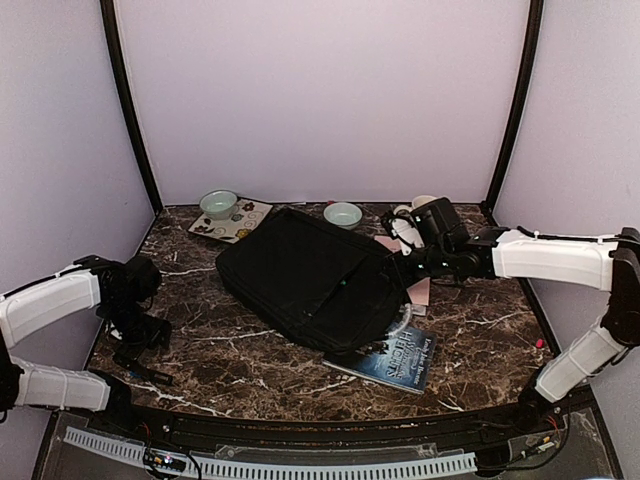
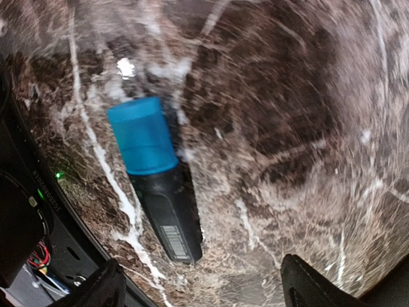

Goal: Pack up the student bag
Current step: Pick up the pen at the corner of the board.

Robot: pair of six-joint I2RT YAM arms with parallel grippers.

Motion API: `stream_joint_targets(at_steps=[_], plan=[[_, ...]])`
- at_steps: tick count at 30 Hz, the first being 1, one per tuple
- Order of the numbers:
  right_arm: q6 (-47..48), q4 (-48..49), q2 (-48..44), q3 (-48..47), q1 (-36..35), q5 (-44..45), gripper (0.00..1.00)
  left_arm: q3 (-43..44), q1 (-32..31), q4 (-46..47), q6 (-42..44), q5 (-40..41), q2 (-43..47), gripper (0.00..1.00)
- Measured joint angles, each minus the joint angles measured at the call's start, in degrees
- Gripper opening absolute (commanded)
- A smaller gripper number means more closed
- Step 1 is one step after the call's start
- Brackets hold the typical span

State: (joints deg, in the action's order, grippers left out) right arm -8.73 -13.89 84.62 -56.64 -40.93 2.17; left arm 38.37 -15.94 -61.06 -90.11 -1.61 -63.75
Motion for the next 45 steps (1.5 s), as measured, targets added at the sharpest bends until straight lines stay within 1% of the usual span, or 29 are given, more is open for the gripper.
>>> stream_joint_targets(at_steps=[3, 5, 11, 14, 19, 21, 23, 27, 29, 31, 34, 35, 39, 42, 45], plan=[[-0.3, -0.2, 0.0, 0.2, 0.0, 0.9, 0.62, -1.7, 2.5, 0.5, -1.4, -0.4, 3.1, 0.82], [-0.7, -0.5, -0.2, 0.4, 0.0, 1.7, 0.62, -3.0, 4.0, 1.2, -1.9, -0.5, 5.1, 0.82], [-0.8, -0.9, -1.9, 1.1, 0.0, 2.9, 0.64, -5.3, 10.1, 1.5, -0.5, -0.6, 6.3, 0.79], [-0.8, -1.0, -2.1, 1.2, 0.0, 3.1, 0.64, -6.3, 13.0, 1.6, 1.0, -0.5, 6.7, 0.75], [-0.8, -1.2, -2.1, 1.5, 0.0, 3.1, 0.63, -8.2, 15.5, 2.7, 3.2, -0.5, 7.0, 0.64], [-0.7, -1.2, -2.1, 1.5, 0.0, 3.2, 0.63, -9.4, 15.9, 3.6, 3.7, -0.6, 7.0, 0.59], [-0.7, -1.2, -2.1, 1.5, 0.0, 3.3, 0.64, -10.8, 16.2, 5.2, 4.1, -1.0, 7.0, 0.51], [-0.7, -1.2, -2.1, 1.5, 0.1, 3.7, 0.64, -13.0, 16.6, 8.7, 4.1, -1.7, 7.1, 0.25], [-0.7, -1.3, -2.1, 1.5, 0.1, 3.9, 0.64, -13.0, 16.8, 9.5, 4.1, -2.1, 7.2, 0.15], [-0.7, -1.4, -2.2, 1.6, 0.1, 4.1, 0.64, -13.0, 16.9, 9.6, 4.3, -2.3, 7.4, 0.11], [-0.7, -1.6, -2.6, 1.7, 0.3, 4.3, 0.64, -13.0, 17.0, 10.3, 4.2, -2.4, 7.6, 0.01], [-0.7, -1.6, -2.8, 1.7, 0.4, 4.3, 0.64, -13.0, 17.0, 10.5, 4.2, -2.5, 7.6, 0.00], [-0.7, -1.6, -2.8, 1.7, 0.4, 4.5, 0.64, -13.0, 17.0, 12.7, 4.2, -4.2, 7.7, 0.00], [-0.7, -1.6, -2.8, 1.7, 0.4, 4.5, 0.64, -13.0, 16.9, 17.9, 4.2, -7.2, 8.3, 0.00], [-0.8, -1.6, -2.7, 1.4, 0.4, 4.4, 0.63, -12.5, 16.2, 22.6, 3.6, -8.7, 10.7, 0.00]])
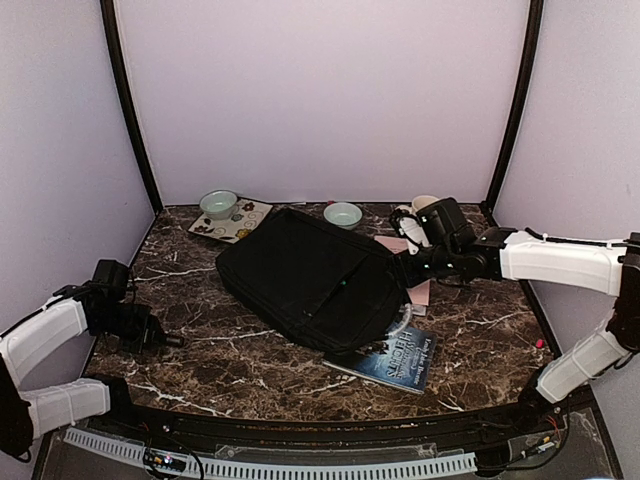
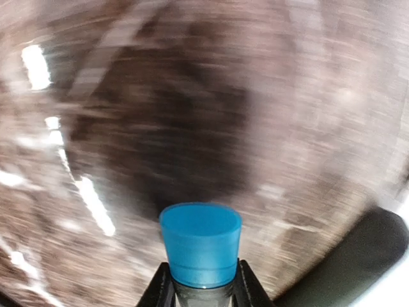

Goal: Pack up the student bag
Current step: Pick up the pen at the corner of the board, then pass from the left arm to the right

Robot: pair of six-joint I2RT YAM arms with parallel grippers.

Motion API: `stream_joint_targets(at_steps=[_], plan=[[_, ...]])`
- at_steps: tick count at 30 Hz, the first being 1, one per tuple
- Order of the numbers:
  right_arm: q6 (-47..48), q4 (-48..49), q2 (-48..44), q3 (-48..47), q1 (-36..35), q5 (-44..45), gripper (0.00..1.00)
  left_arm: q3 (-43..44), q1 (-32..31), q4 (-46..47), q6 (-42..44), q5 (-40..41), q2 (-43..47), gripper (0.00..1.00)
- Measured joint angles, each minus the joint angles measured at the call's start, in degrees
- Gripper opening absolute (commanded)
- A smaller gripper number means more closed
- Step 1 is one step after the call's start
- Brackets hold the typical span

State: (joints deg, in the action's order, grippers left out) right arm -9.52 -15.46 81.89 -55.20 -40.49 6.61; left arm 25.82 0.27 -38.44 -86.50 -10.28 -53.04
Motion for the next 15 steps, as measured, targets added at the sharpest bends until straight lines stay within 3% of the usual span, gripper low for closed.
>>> stream_joint_targets(at_steps=[7, 15], plan=[[-1.1, 2.2, 0.1, -0.8, 0.0, -1.5, 0.63, 8.7, -4.1, 7.7, -1.4, -0.2, -0.8, 0.00], [-5.5, 6.5, -0.3, -1.0, 0.0, -5.9, 0.63, 15.5, -15.6, 15.7, -4.3, 0.6, -10.0, 0.00]])
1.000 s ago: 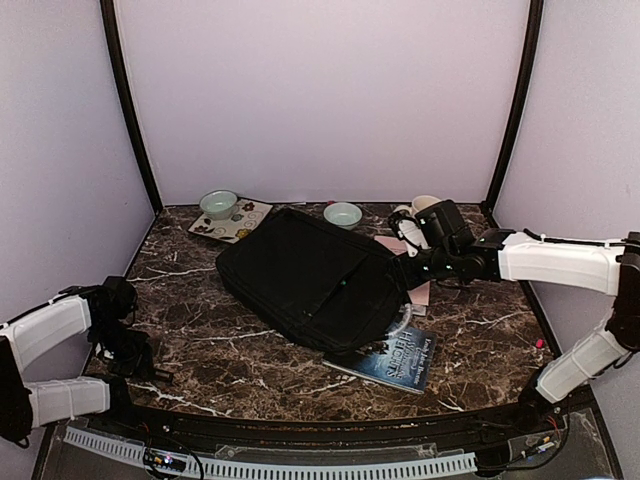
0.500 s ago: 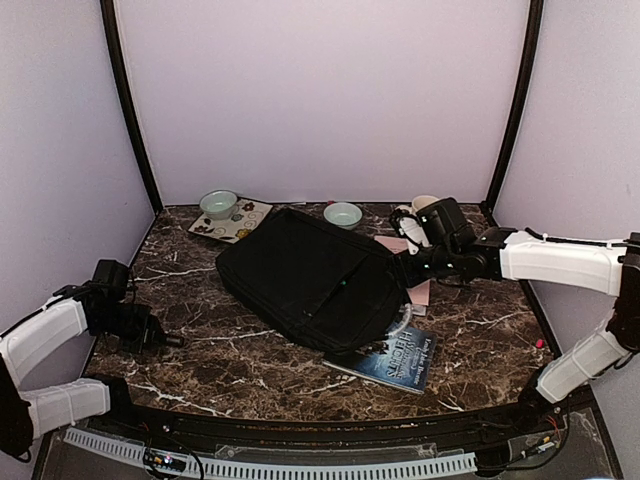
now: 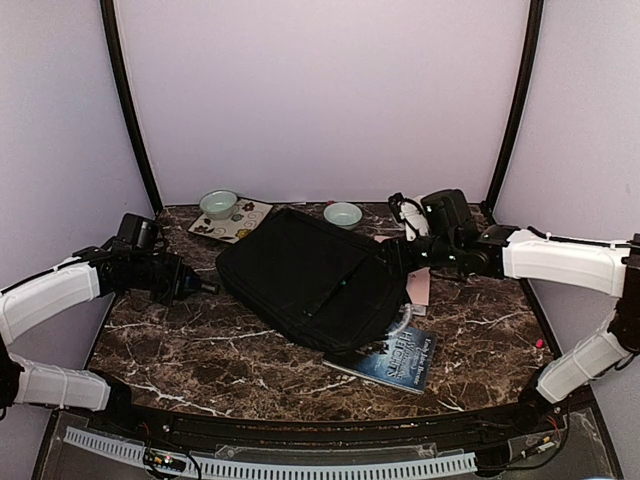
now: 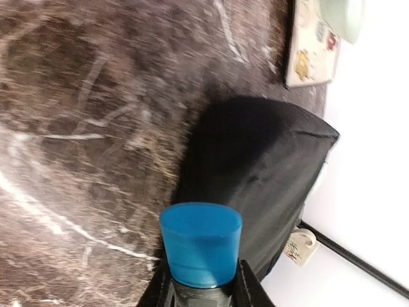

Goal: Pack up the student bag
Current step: Pass from the left arm to the right

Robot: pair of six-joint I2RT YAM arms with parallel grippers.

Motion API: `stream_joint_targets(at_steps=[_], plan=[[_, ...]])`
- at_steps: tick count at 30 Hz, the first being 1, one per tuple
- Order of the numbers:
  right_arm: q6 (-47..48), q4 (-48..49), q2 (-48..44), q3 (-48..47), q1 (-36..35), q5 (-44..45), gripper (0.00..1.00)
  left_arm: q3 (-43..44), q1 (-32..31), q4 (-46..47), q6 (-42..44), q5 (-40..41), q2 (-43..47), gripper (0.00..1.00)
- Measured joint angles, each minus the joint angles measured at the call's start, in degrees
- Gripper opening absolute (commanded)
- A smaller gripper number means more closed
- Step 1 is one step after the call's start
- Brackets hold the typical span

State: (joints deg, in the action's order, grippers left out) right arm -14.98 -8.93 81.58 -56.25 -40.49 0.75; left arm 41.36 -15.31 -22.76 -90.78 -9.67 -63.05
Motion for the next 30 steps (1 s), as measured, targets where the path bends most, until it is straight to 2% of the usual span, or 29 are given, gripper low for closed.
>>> stream_joint_targets(at_steps=[5, 15, 20, 30], plan=[[-4.3, 5.9, -2.9, 0.7, 0.0, -4.1, 0.63, 3.0, -6.5, 7.6, -1.5, 3.7, -3.3, 0.00], [-6.7, 16.4, -5.9, 1.9, -1.5, -9.7, 0.64, 10.9, -14.7, 21.1, -2.5, 8.7, -11.8, 0.00], [-5.1, 17.9, -5.3, 1.3, -3.8, -11.2, 0.65, 14.8, -17.9, 25.9, -3.1, 9.1, -15.9, 0.00], [-1.0, 16.7, 2.6, -8.1, -8.5, -10.0, 0.65, 17.9, -23.9, 33.7, -5.2, 9.1, -20.0, 0.00]])
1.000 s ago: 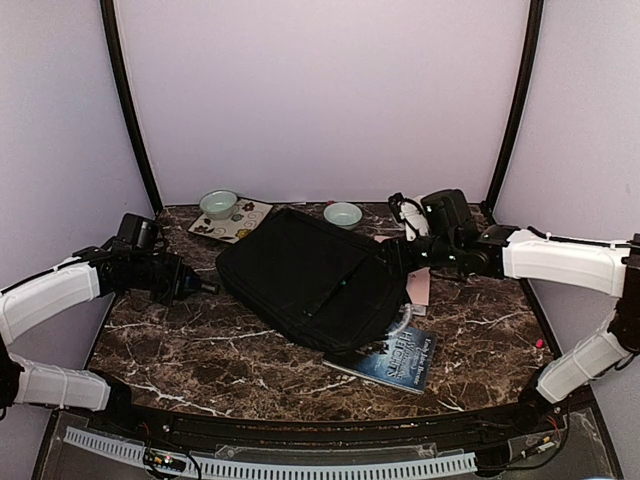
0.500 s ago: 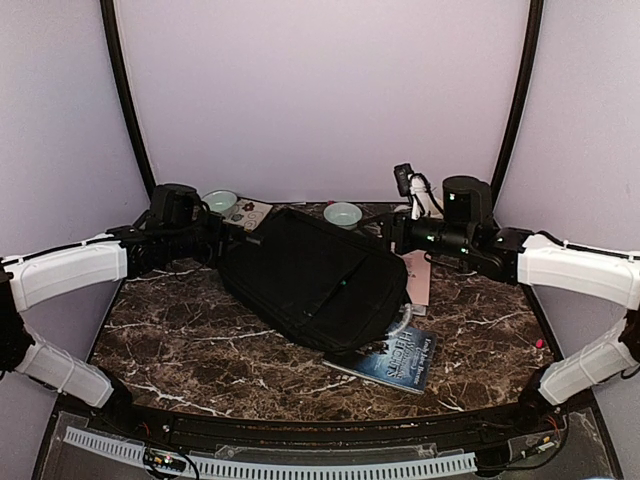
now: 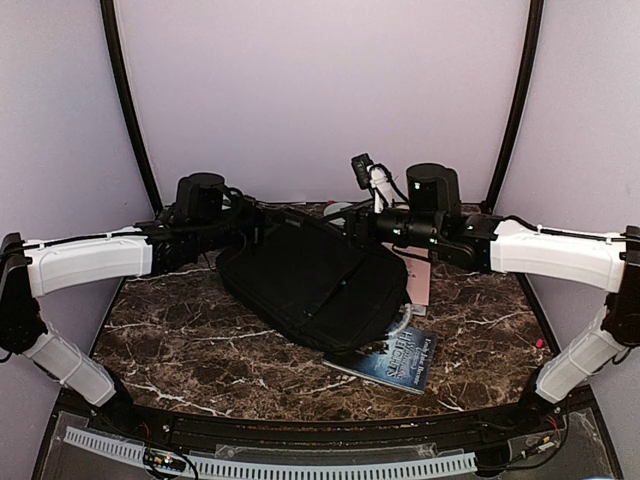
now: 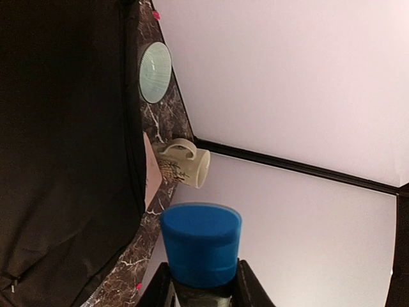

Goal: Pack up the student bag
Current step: Pass from the left arm to the right

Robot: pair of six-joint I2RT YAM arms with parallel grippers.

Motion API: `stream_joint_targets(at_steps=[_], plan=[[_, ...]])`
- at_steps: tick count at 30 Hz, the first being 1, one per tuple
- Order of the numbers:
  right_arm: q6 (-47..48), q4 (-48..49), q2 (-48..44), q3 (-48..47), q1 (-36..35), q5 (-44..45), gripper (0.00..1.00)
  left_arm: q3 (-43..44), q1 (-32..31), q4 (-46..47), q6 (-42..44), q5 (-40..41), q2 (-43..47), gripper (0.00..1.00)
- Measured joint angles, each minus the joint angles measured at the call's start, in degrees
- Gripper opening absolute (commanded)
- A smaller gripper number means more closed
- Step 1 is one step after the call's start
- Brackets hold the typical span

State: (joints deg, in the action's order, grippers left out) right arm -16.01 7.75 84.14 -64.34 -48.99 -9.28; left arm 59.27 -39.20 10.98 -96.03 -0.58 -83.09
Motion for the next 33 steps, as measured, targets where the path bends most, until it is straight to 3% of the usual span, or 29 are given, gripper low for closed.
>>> stream_joint_targets(at_steps=[15, 25, 33], plan=[[2.2, -1.9, 7.1, -7.7, -1.6, 3.3, 0.58, 1.8, -2.9, 4.5, -2.3, 0.1, -0.6, 0.00], [3.6, -3.6, 11.4, -11.1, -2.0, 4.9, 0.34, 2.9, -3.2, 5.0, -2.3, 0.2, -1.7, 0.00], [4.8, -3.4, 11.5, -11.2, -2.0, 5.3, 0.39, 3.6, -3.2, 5.2, -2.3, 0.2, -2.8, 0.00]])
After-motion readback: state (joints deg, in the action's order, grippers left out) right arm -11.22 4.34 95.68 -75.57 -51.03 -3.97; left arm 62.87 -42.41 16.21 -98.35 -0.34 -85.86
